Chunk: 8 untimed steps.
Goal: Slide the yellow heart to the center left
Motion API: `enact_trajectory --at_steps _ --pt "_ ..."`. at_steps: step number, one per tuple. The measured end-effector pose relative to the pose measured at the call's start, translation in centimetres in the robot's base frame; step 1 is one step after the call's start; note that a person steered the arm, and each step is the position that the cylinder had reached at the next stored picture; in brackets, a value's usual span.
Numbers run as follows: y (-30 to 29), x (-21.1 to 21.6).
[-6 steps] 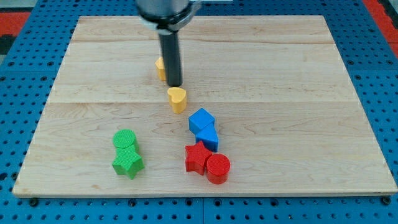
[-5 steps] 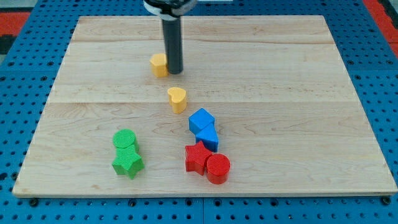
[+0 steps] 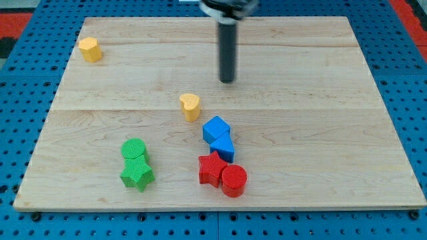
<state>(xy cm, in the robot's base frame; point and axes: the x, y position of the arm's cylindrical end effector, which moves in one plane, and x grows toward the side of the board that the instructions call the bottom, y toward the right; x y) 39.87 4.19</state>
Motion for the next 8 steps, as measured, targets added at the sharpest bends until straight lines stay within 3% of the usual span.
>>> enact_trajectory --at_steps 1,3,7,8 --pt "-4.5 4.1" --pt "-19.6 5.0" --pt "-31.1 7.2" --pt "-34.1 4.5"
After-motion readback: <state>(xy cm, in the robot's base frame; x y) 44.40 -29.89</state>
